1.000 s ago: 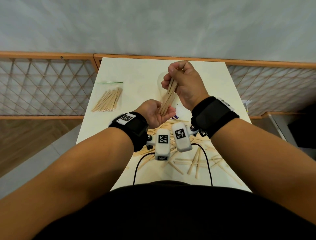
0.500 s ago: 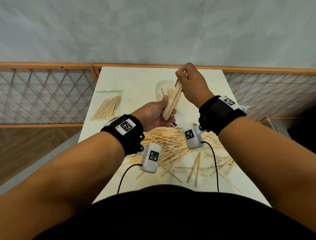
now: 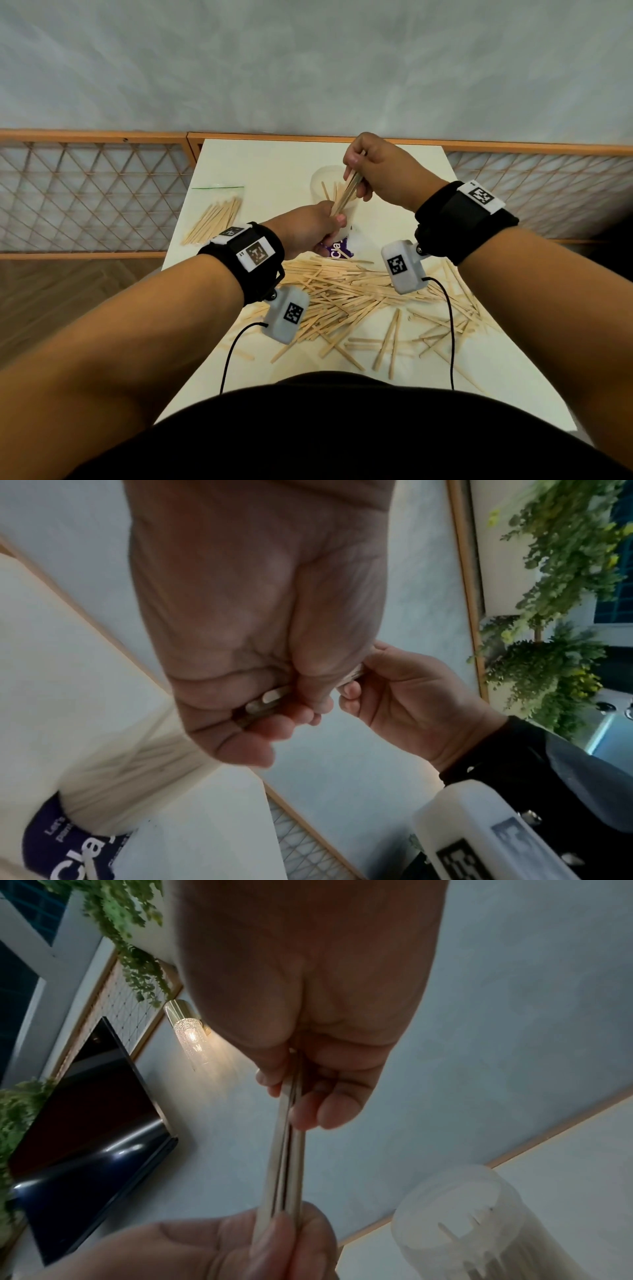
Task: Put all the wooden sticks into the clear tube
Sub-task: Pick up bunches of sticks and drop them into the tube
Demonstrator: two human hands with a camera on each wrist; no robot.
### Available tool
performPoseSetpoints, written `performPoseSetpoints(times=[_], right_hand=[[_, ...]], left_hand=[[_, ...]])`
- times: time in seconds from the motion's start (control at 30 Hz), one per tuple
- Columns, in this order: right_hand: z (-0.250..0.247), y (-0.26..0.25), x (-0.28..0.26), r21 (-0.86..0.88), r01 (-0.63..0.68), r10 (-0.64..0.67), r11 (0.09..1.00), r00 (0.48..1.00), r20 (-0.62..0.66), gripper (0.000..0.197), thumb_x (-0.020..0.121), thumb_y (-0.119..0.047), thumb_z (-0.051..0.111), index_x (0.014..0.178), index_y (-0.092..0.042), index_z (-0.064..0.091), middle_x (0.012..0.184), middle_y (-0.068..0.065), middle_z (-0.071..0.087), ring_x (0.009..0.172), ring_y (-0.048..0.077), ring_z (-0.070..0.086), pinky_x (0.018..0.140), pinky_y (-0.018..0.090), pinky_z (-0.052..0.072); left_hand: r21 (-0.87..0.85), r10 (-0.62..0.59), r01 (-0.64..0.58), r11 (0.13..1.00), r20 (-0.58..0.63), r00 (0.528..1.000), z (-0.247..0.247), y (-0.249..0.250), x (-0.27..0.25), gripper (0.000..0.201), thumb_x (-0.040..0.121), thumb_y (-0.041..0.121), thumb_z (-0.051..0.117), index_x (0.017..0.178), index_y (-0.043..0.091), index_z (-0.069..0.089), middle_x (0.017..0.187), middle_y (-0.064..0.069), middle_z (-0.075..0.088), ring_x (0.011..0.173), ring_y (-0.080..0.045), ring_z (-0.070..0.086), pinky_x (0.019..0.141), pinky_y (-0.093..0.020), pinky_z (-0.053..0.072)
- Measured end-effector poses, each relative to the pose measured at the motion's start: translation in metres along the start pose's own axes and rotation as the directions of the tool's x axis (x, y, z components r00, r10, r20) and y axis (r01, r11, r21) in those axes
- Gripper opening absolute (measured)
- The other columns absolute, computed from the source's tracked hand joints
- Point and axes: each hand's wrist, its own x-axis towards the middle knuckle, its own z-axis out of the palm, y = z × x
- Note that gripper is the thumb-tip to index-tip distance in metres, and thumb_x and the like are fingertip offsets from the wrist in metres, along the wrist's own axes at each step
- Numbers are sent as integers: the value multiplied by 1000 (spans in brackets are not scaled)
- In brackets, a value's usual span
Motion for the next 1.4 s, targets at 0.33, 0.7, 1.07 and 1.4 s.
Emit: performPoseSetpoints(times=[0.33,0.7,1.07,1.4], right_hand=[[-12,3,-3,-39,-22,25,999,995,94,7,99,-15,49,97,-12,56,76,-1,63,53,7,58,56,21,51],[-33,2,24,-30,-143,146,989,970,195,8,82,3,69,87,-4,71,69,10,71,59,15,69,64,24,59],[-23,9,109,-460,-66,85,886,996,22,8,85,-4,65,90,-2,71,80,13,71,71,20,70,76,32,60],[70,78,125,-753,67,251,654,920,300,35,99,-23,41,119,-5,63,127,12,60,119,30,51,99,34,36]], left_hand=[[-39,72,-73,997,-22,997,0,-4,5,24,102,35,36,89,20,50,72,4,43,61,-9,38,56,-22,33],[-9,28,-29,1000,-31,999,-11,-14,20,26,100,38,40,100,16,54,91,-2,55,77,-13,49,65,-24,43],[-33,-216,216,976,-296,931,-64,-73,30,50,96,47,45,129,10,49,127,-1,54,100,-14,57,80,-30,48],[-83,-353,344,935,-297,887,-90,-109,17,47,98,42,45,129,8,51,127,-4,54,105,-17,57,76,-26,46]])
